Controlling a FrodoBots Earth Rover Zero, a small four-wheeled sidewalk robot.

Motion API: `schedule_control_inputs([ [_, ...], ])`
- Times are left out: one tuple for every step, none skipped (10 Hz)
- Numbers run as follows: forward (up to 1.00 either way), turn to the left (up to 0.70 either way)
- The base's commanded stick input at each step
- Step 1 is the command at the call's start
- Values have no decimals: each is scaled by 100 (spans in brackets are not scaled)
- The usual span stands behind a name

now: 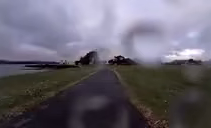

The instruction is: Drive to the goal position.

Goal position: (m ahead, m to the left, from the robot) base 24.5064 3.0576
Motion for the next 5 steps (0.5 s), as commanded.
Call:
schedule_control_inputs([
  [70, 14],
  [70, 14],
  [70, 14],
  [70, 14],
  [70, 14],
])
